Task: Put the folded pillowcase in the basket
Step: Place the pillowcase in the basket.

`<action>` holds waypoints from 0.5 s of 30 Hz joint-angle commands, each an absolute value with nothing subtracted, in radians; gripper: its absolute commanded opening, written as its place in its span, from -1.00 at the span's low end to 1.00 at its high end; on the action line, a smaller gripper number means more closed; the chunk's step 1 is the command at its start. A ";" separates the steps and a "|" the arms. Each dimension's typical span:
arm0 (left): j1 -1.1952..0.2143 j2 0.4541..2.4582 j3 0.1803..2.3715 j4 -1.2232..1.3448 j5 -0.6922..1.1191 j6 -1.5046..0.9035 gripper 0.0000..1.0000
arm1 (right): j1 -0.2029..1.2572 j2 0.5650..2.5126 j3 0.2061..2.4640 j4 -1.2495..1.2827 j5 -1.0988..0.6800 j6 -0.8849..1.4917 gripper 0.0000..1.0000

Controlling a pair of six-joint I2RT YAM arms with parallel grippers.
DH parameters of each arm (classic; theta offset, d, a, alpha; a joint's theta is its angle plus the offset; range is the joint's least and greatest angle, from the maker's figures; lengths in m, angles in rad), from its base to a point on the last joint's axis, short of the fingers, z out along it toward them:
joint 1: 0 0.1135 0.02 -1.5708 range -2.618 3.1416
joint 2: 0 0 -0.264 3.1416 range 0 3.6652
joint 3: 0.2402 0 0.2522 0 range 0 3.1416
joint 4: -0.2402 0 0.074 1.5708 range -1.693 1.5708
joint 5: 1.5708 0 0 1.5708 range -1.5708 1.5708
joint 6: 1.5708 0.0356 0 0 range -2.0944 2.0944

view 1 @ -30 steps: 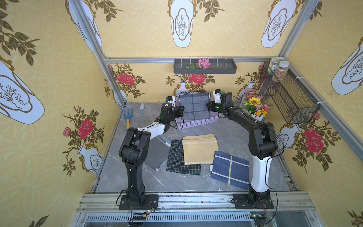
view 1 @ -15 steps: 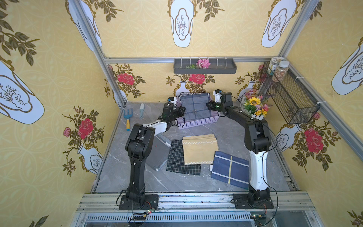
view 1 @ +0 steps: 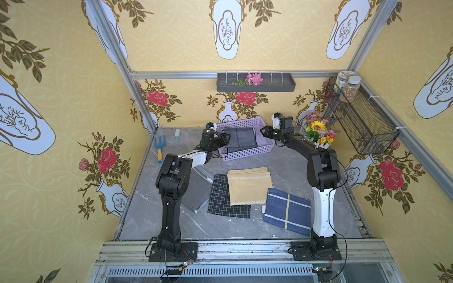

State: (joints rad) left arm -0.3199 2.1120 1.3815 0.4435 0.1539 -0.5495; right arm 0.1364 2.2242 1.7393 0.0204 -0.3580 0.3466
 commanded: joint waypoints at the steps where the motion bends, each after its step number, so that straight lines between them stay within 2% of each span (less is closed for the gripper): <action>1: -0.319 2.075 1.388 0.420 0.149 -0.544 0.98 | 0.143 2.178 1.724 0.061 -0.340 0.360 0.32; 8: -0.318 1.959 1.353 0.350 0.134 -0.537 1.00 | 0.144 2.067 1.644 0.038 -0.322 0.382 0.43; 15: -0.319 1.781 1.149 0.358 0.117 -0.549 1.00 | 0.142 2.005 1.610 -0.121 -0.252 0.390 0.66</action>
State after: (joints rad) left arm -0.3199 1.8275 1.2102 0.3569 0.1261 -0.5510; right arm 0.1436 2.0193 1.6146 -0.0513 -0.3058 0.3882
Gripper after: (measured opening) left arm 0.999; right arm 0.822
